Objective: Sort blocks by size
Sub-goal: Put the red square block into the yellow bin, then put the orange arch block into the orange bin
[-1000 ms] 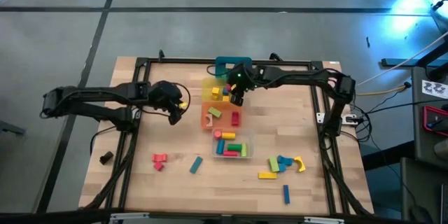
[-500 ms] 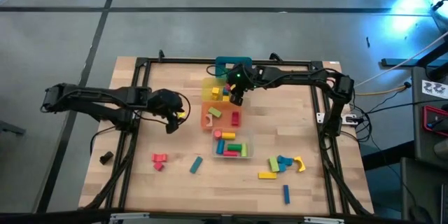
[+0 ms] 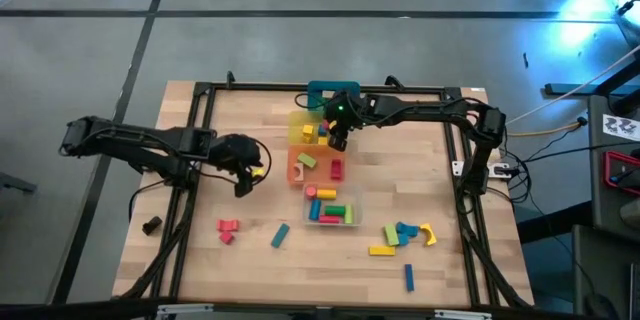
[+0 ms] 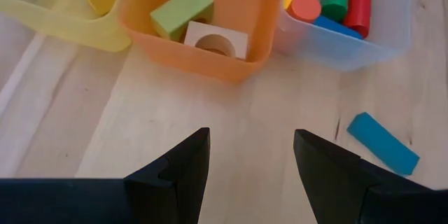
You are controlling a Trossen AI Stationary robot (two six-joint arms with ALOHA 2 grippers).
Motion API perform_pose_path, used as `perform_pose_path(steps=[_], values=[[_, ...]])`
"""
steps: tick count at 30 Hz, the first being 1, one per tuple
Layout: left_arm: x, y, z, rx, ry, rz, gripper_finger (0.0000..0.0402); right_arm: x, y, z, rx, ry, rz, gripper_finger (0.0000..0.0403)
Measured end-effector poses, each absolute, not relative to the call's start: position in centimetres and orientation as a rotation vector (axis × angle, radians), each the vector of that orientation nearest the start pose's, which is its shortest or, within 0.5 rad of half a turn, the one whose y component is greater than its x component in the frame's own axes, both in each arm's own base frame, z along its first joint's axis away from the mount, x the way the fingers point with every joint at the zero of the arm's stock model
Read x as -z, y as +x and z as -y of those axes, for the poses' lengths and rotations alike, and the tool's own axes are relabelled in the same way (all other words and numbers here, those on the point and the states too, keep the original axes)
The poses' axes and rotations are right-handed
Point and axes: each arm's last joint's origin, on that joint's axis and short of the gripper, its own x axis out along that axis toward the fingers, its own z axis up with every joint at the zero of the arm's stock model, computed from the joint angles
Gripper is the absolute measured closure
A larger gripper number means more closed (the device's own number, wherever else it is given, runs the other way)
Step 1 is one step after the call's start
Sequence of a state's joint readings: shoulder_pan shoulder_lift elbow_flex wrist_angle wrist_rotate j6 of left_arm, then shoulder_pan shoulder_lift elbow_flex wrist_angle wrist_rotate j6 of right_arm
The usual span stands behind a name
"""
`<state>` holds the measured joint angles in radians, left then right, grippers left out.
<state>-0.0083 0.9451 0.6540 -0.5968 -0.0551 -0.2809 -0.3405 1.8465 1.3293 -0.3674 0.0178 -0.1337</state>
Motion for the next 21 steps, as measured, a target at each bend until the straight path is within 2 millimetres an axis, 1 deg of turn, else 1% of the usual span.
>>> perform_pose_path(steps=[5, 9, 13, 16, 21], values=[[-23.0, 17.8, 0.6, -0.133, -0.216, -0.879, 0.0208, -21.4, 37.3, 13.4, 0.322, 0.029, -0.897, 0.0175], [-22.9, 17.8, 1.9, -0.069, -0.185, -0.89, 0.0208, -21.5, 37.2, 13.4, 0.327, 0.026, -0.897, 0.0142], [-22.4, 17.8, 3.9, 0.025, -0.154, -0.933, 0.0208, -21.9, 37.0, 13.3, 0.325, 0.022, -0.899, 0.0129], [-21.6, 17.5, 5.5, 0.092, -0.146, -1.014, 0.0208, -22.7, 36.7, 13.2, 0.311, 0.006, -0.936, 0.0128], [-20.5, 16.8, 7.5, 0.082, -0.219, -1.142, 0.0208, -24.4, 36.6, 13.2, 0.3, 0.011, -1.003, 0.0128]])
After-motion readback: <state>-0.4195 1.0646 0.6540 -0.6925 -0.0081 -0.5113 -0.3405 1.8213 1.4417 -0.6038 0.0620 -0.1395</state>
